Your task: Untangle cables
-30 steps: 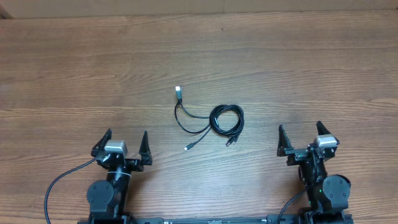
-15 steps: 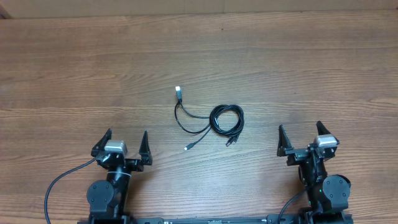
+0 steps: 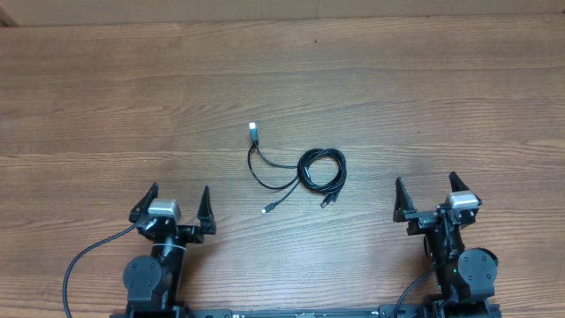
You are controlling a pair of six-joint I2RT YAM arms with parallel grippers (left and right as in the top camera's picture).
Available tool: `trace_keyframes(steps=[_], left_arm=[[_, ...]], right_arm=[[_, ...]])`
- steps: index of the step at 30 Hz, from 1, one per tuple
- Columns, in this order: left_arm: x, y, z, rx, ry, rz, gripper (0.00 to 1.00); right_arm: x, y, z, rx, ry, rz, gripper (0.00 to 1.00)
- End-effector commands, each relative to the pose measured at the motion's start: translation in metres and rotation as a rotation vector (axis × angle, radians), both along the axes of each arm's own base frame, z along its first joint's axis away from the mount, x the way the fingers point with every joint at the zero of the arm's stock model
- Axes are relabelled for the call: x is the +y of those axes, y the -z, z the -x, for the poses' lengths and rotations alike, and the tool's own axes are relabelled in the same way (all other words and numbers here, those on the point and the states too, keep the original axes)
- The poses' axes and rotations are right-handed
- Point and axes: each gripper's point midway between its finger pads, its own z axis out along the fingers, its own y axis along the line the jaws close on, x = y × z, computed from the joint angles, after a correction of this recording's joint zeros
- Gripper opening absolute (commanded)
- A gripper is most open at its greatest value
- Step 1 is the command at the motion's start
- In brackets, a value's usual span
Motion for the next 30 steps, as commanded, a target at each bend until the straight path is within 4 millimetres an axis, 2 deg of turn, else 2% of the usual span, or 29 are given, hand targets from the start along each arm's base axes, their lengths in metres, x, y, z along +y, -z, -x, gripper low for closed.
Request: trace_keyframes(steps=[1, 4, 12, 18, 21, 26, 30], left_arm=[[0.01, 0.0, -0.001, -0.008, -0.06, -0.02, 1.0], [0.01, -0.004, -0.001, -0.026, -0.058, -0.023, 0.99], [0.008, -0.039, 0.005, -0.085, -0.049, -0.038, 0.99], [0.005, -0.045, 0.016, 0.023, -0.028, -0.053, 1.0], [-0.003, -0.057, 0.018, 0.058, 0.022, -0.048, 1.0], [-0.021, -0.089, 0.015, 0.1, 0.125, -0.034, 1.0], [-0.034, -0.124, 0.007, 0.166, 0.2, 0.015, 1.0]], right_arm=[[0.0, 0.002, 0.0, -0.002, -0.001, 0.001, 1.0], [0.001, 0.002, 0.0, -0.002, -0.002, 0.001, 1.0], [0.0, 0.002, 0.0, -0.002, -0.001, 0.001, 1.0], [0.0, 0.002, 0.0, -0.002, -0.001, 0.001, 1.0], [0.0, 0.002, 0.0, -0.002, -0.001, 0.001, 1.0], [0.0, 0.002, 0.0, -0.002, -0.001, 0.001, 1.0], [0.0, 0.002, 0.0, -0.002, -0.001, 0.001, 1.0]])
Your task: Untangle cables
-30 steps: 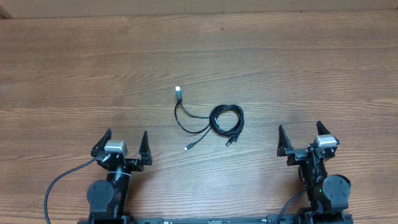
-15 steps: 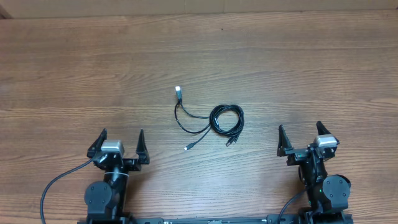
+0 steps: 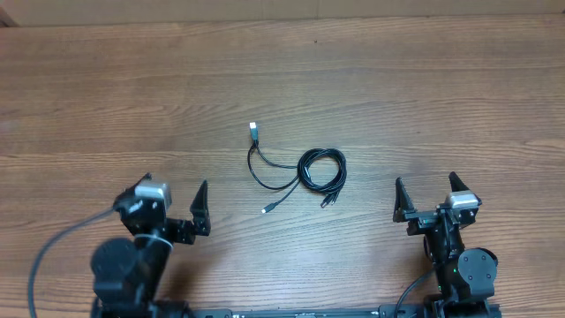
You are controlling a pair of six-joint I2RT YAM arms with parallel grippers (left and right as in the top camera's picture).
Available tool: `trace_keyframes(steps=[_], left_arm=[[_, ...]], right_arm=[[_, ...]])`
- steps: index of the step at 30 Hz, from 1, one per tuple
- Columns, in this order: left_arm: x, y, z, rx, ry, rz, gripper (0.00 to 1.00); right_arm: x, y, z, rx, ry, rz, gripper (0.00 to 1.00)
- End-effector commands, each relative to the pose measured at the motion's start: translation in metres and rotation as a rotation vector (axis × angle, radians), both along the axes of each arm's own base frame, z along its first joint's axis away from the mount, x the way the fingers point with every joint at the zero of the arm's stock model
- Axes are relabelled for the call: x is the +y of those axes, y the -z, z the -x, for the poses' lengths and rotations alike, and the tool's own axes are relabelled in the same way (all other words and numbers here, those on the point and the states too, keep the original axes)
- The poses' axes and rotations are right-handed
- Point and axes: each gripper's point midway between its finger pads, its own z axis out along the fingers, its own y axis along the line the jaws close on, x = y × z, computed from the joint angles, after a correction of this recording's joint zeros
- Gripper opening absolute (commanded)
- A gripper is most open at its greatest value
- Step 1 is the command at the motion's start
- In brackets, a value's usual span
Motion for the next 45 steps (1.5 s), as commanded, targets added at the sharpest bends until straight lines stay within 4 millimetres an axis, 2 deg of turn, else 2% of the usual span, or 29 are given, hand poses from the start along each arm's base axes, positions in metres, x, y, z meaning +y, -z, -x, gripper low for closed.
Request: trace_keyframes(steps=[1, 4, 6, 8, 12, 17, 18, 20, 22, 25, 28, 33, 37, 39, 41, 45], left_arm=[[-0.023, -0.044, -0.005, 0.018, 0.123, 0.05, 1.0], [-0.032, -0.059, -0.014, 0.117, 0.166, 0.104, 1.0], [-0.036, -0.061, -0.021, 0.193, 0.178, 0.141, 1.0], [-0.049, -0.061, -0.03, 0.313, 0.209, 0.207, 1.0], [-0.084, -0.059, -0.041, 0.402, 0.338, 0.236, 1.0], [-0.144, -0.043, -0.05, 0.483, 0.522, 0.211, 1.0], [-0.16, -0.034, -0.048, 0.53, 0.573, 0.227, 0.99], [-0.18, -0.017, -0.044, 0.61, 0.629, 0.243, 1.0], [-0.201, 0.0, -0.056, 0.657, 0.64, 0.269, 1.0], [-0.219, 0.022, -0.071, 0.736, 0.59, 0.342, 0.92], [-0.23, 0.054, -0.085, 0.854, 0.421, 0.425, 0.77], [-0.224, 0.108, -0.096, 0.891, 0.123, 0.33, 0.76], [-0.221, 0.136, -0.088, 0.973, -0.049, 0.364, 0.72], [-0.222, 0.146, -0.084, 1.01, -0.108, 0.389, 0.59], [-0.219, 0.16, -0.083, 1.037, -0.188, 0.411, 0.54], [-0.218, 0.192, -0.081, 1.107, -0.305, 0.447, 0.54]], right_arm=[[0.001, 0.001, 0.0, -0.007, -0.002, 0.0, 1.0], [0.001, 0.001, 0.0, -0.007, -0.002, 0.0, 1.0], [0.001, 0.001, 0.0, -0.007, -0.002, 0.0, 1.0], [0.001, 0.001, 0.0, -0.007, -0.002, 0.0, 1.0], [0.001, 0.001, 0.0, -0.007, -0.002, 0.0, 1.0], [0.001, 0.001, 0.0, -0.007, -0.002, 0.0, 1.0], [0.001, 0.001, 0.0, -0.007, -0.002, 0.0, 1.0], [0.001, 0.001, 0.0, -0.007, -0.002, 0.0, 1.0], [0.001, 0.001, 0.0, -0.007, -0.002, 0.0, 1.0], [0.001, 0.001, 0.0, -0.007, -0.002, 0.0, 1.0], [0.001, 0.001, 0.0, -0.007, -0.002, 0.0, 1.0], [0.001, 0.001, 0.0, -0.007, -0.002, 0.0, 1.0], [0.001, 0.001, 0.0, -0.007, -0.002, 0.0, 1.0], [0.001, 0.001, 0.0, -0.007, -0.002, 0.0, 1.0], [0.001, 0.001, 0.0, -0.007, -0.002, 0.0, 1.0], [0.001, 0.001, 0.0, -0.007, -0.002, 0.0, 1.0]])
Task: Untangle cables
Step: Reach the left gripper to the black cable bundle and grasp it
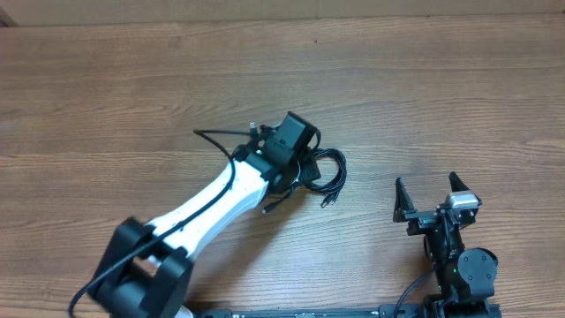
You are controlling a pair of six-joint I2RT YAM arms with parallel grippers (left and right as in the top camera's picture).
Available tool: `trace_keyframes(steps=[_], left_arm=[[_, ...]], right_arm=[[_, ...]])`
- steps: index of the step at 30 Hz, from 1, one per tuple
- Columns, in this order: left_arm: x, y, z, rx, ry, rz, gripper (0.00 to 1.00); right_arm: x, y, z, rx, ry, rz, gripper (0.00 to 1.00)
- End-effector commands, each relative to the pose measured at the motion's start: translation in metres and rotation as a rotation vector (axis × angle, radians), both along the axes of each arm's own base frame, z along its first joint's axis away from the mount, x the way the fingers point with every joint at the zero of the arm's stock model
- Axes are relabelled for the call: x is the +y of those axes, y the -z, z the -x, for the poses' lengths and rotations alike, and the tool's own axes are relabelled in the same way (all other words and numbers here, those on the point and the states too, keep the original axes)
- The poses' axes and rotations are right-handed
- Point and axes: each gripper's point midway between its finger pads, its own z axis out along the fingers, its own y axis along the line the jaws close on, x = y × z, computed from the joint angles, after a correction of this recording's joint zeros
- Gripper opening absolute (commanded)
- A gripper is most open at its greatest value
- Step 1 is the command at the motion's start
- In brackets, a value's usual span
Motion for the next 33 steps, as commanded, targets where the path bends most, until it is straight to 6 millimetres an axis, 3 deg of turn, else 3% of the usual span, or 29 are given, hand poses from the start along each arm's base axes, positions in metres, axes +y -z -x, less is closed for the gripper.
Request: trace_keyframes(steps=[1, 5, 8, 13, 17, 21, 22, 28, 33], left_arm=[[0.003, 0.027, -0.007, 0.075, -0.183, -0.014, 0.54], [-0.024, 0.035, -0.013, 0.113, -0.154, 0.079, 0.6], [-0.024, 0.045, -0.015, 0.125, -0.185, 0.056, 0.57], [-0.029, 0.068, -0.002, 0.232, -0.2, 0.067, 0.45], [-0.026, 0.074, 0.005, 0.257, -0.194, 0.044, 0.43], [-0.022, 0.074, 0.001, 0.215, -0.152, 0.011, 0.09], [-0.021, 0.074, -0.001, 0.206, -0.134, 0.007, 0.04], [-0.003, 0.045, -0.018, 0.132, 0.08, -0.062, 0.04], [0.022, -0.019, -0.037, 0.035, 0.322, -0.141, 0.04]], right_arm=[[0.001, 0.001, 0.0, -0.006, -0.002, 0.0, 1.0], [0.001, 0.001, 0.0, -0.006, -0.002, 0.0, 1.0], [0.001, 0.001, 0.0, -0.006, -0.002, 0.0, 1.0], [0.001, 0.001, 0.0, -0.006, -0.002, 0.0, 1.0], [0.001, 0.001, 0.0, -0.006, -0.002, 0.0, 1.0], [0.001, 0.001, 0.0, -0.006, -0.002, 0.0, 1.0], [0.001, 0.001, 0.0, -0.006, -0.002, 0.0, 1.0], [0.001, 0.001, 0.0, -0.006, -0.002, 0.0, 1.0], [0.001, 0.001, 0.0, -0.006, -0.002, 0.0, 1.0]])
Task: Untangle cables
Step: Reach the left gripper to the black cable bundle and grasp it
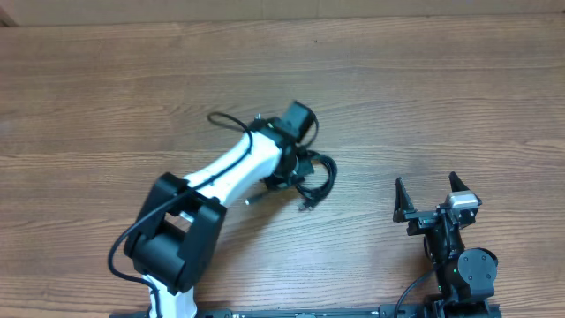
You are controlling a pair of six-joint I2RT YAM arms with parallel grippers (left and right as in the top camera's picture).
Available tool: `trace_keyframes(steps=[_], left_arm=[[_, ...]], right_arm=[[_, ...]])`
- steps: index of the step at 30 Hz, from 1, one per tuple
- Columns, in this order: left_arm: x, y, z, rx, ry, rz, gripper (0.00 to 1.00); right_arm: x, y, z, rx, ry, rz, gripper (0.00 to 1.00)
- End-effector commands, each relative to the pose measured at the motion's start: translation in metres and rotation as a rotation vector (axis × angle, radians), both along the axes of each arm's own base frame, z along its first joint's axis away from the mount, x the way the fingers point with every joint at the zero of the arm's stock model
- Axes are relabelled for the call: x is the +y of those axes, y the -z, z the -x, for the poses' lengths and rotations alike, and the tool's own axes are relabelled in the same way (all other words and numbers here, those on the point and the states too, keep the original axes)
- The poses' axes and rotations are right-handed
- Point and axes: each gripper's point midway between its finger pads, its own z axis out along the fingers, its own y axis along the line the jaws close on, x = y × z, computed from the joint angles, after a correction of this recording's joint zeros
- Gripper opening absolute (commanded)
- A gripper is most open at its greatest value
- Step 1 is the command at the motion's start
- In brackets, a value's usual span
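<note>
A thin black cable bundle [320,177] lies near the middle of the wooden table [424,79], its coil pulled out of round. One black plug [307,205] trails toward the front and a small pale connector [250,200] lies to the left. My left gripper [300,163] is stretched out over the coil's left side, pointing down into it. Its wrist hides the fingers, so their state cannot be made out. My right gripper [425,196] rests open at the front right, well apart from the cable.
The left arm's white link [225,172] runs diagonally from the front left to the cable, with its own black lead [221,117] arching above it. The right arm's base [463,265] sits at the front right edge.
The left wrist has turned and shifted slightly over the coil. The coil has been dragged a little left and deformed; the pale connector and the black plug have shifted left. The right arm is unchanged.
Both grippers first rested open at the front edge, the cable lying untouched in a neat coil. Then the left arm had swung left at its base. Then it was stretched out over the coil's left side, and now the coil is displaced and misshapen beneath it.
</note>
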Motion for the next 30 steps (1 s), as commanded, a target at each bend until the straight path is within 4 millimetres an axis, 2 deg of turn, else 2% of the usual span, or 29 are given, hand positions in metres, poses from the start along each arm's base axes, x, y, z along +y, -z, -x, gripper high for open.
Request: trace_keyframes(steps=[1, 7, 10, 14, 24, 30], left_arm=[[0.01, -0.075, -0.036, -0.195, 0.284, 0.01, 0.04], [0.034, -0.145, -0.036, -0.273, 0.53, -0.029, 0.04], [0.039, -0.163, -0.031, -0.304, 0.62, -0.043, 0.04], [0.043, -0.169, -0.025, -0.304, 0.632, -0.046, 0.04], [0.044, -0.168, -0.022, -0.281, 0.595, -0.039, 0.04], [0.045, -0.167, -0.02, -0.293, 0.696, -0.057, 0.04]], right_arm=[[0.001, 0.001, 0.0, -0.006, -0.002, 0.001, 1.0], [0.001, 0.001, 0.0, -0.006, -0.002, 0.001, 1.0], [0.001, 0.001, 0.0, -0.006, -0.002, 0.001, 1.0], [0.001, 0.001, 0.0, -0.005, -0.002, 0.001, 1.0], [0.001, 0.001, 0.0, -0.006, -0.002, 0.001, 1.0], [0.001, 0.001, 0.0, -0.006, -0.002, 0.001, 1.0]])
